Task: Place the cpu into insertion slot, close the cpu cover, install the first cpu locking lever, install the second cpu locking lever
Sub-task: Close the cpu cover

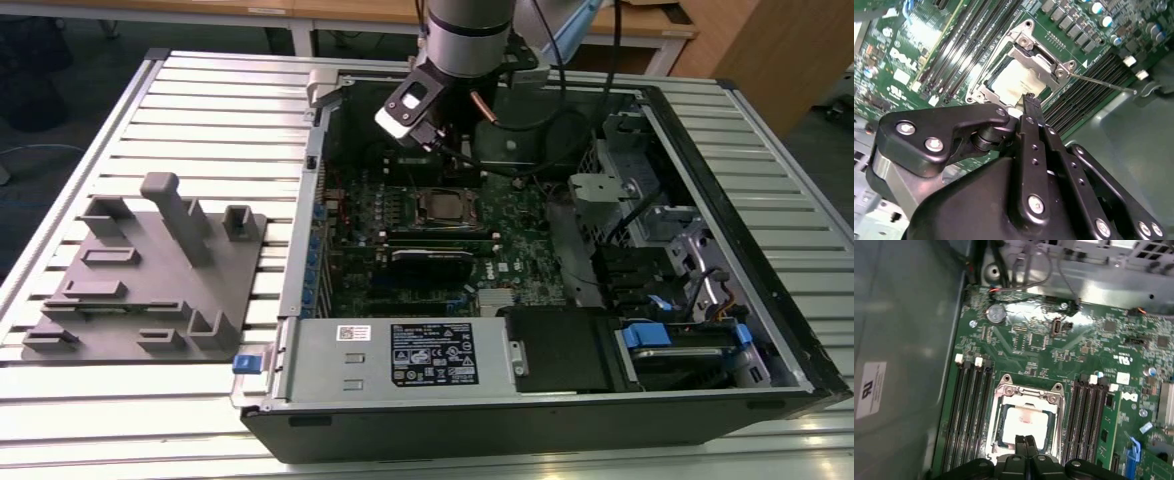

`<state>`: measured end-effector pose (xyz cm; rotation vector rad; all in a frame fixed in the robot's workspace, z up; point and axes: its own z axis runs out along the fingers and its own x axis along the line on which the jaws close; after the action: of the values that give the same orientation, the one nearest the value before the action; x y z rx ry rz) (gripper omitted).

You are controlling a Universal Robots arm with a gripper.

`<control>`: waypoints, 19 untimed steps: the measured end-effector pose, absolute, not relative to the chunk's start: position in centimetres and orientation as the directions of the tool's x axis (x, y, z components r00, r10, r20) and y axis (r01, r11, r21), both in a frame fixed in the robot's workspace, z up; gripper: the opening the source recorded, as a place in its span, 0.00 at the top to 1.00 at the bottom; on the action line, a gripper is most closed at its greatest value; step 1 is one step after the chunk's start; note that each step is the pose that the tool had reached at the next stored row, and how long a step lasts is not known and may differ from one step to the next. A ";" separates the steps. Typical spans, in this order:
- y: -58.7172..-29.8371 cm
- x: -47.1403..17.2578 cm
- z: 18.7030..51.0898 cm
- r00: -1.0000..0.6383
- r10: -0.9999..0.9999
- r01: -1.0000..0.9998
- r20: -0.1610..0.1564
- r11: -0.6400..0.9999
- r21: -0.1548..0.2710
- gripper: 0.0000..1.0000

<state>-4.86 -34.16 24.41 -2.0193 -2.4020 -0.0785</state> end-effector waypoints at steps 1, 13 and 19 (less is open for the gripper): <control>-34.2 -4.9 24.4 -0.188 0.982 0.982 0.034 0.187 0.037 0.89; -34.2 -4.9 24.4 -0.316 0.948 0.948 0.034 0.315 0.037 0.89; -34.2 -4.9 24.4 -0.331 0.943 0.944 0.034 0.329 0.037 0.89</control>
<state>-4.86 -34.16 24.40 -1.8136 -2.5557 -0.0778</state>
